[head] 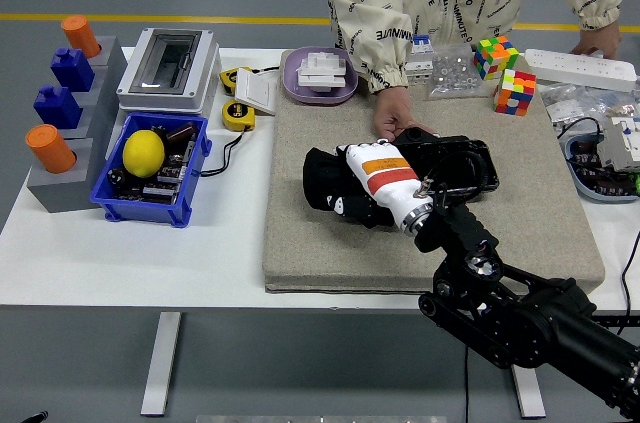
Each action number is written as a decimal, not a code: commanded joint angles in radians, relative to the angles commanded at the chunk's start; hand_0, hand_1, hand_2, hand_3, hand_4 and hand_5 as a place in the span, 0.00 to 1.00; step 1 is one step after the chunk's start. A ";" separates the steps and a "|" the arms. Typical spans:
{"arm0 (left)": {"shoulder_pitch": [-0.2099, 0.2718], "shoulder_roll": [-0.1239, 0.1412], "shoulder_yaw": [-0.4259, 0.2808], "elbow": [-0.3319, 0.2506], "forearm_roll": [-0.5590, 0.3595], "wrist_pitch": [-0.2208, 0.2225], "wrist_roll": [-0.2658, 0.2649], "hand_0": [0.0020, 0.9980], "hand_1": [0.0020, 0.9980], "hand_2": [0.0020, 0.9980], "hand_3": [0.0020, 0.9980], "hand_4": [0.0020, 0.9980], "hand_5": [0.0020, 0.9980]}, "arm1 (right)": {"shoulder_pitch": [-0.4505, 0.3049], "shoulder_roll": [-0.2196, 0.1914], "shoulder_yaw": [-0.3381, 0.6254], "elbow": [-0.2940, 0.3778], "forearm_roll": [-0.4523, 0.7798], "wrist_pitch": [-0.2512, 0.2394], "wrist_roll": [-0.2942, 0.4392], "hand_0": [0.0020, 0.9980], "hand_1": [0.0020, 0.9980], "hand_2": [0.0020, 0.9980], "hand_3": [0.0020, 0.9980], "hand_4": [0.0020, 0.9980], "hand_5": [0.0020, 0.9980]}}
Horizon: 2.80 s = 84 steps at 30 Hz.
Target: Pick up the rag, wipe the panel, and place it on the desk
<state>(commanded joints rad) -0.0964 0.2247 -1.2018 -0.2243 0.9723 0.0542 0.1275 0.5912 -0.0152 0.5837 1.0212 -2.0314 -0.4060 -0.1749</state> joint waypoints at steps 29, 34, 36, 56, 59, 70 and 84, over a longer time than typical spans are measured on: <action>0.008 -0.005 -0.012 -0.001 0.002 -0.001 0.000 0.65 0.66 0.70 0.58 0.68 0.43 | -0.040 -0.128 0.125 -0.027 -0.028 0.004 -0.002 0.41 0.49 0.54 0.51 0.70 0.18; 0.013 -0.004 -0.013 0.001 0.003 0.000 -0.001 0.65 0.66 0.70 0.58 0.68 0.43 | -0.049 -0.143 0.157 -0.046 -0.033 0.005 -0.002 0.41 0.49 0.54 0.51 0.70 0.18; 0.013 -0.004 -0.012 -0.001 0.003 -0.001 -0.001 0.65 0.66 0.70 0.58 0.67 0.43 | -0.055 -0.147 0.169 -0.048 -0.035 0.005 -0.002 0.41 0.49 0.54 0.51 0.70 0.18; 0.019 -0.005 -0.009 -0.002 0.003 -0.001 -0.002 0.65 0.66 0.70 0.58 0.67 0.43 | -0.108 -0.235 0.248 -0.060 -0.047 0.007 -0.004 0.41 0.49 0.54 0.51 0.70 0.18; 0.019 -0.005 -0.009 -0.002 0.004 -0.001 -0.002 0.65 0.66 0.70 0.58 0.67 0.44 | -0.112 -0.245 0.260 -0.061 -0.049 0.007 -0.004 0.41 0.49 0.54 0.51 0.70 0.18; 0.019 -0.007 -0.020 -0.001 0.010 -0.001 -0.002 0.65 0.66 0.70 0.58 0.67 0.44 | -0.144 -0.307 0.307 -0.061 -0.054 0.010 -0.005 0.41 0.49 0.54 0.51 0.70 0.18; 0.017 -0.007 -0.030 -0.002 0.018 0.000 -0.002 0.65 0.66 0.70 0.58 0.68 0.44 | -0.167 -0.340 0.364 -0.055 -0.062 0.011 -0.007 0.41 0.49 0.54 0.51 0.70 0.18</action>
<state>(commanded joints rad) -0.0797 0.2181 -1.2320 -0.2262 0.9900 0.0540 0.1250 0.4240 -0.3554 0.9476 0.9660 -2.0938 -0.3949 -0.1817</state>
